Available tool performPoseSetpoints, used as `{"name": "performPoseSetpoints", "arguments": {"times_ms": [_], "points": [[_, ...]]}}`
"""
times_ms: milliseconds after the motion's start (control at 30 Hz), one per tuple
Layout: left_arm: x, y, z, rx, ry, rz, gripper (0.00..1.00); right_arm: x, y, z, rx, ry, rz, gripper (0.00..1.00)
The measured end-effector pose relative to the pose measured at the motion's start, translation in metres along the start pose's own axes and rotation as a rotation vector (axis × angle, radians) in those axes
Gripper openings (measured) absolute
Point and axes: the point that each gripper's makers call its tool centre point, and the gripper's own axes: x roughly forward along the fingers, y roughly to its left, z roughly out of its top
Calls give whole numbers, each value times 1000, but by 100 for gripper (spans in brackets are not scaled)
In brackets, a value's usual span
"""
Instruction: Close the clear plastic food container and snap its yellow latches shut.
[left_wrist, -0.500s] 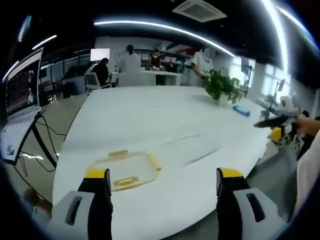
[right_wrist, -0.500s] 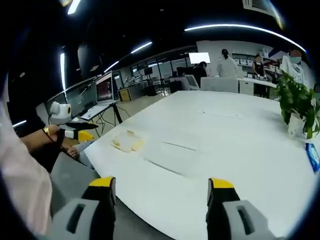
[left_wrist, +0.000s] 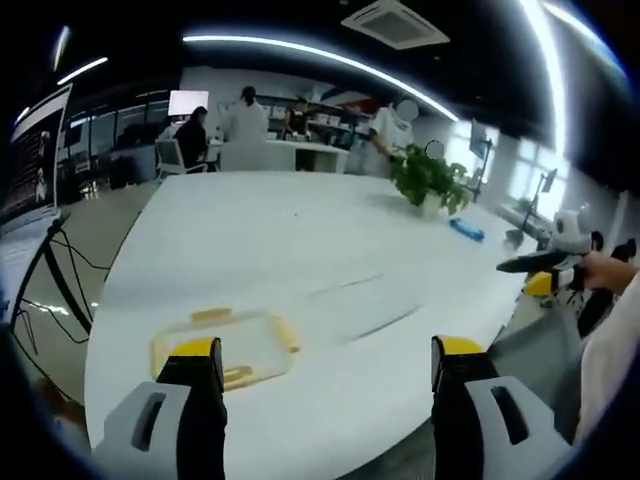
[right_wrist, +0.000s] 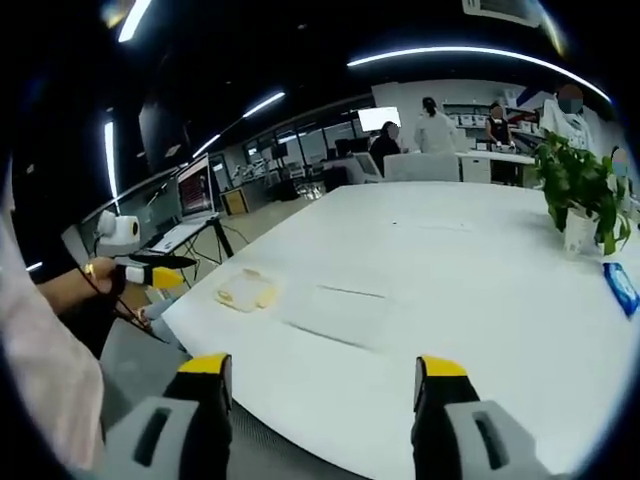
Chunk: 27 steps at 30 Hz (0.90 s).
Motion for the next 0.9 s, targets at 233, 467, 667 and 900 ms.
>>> {"name": "performPoseSetpoints", "arguments": {"times_ms": [233, 467, 667, 900], "points": [[-5, 7, -6, 23, 18, 17, 86, 2, 0, -1, 6, 1, -6, 75], [-10, 11, -14, 9, 33, 30, 86, 3, 1, 1, 39, -15, -5, 73], [-11, 14, -14, -3, 25, 34, 86, 4, 2, -2, 36, -1, 2, 73], [-9, 18, -17, 21, 47, 34, 87, 7, 3, -3, 27, 13, 10, 74]]}}
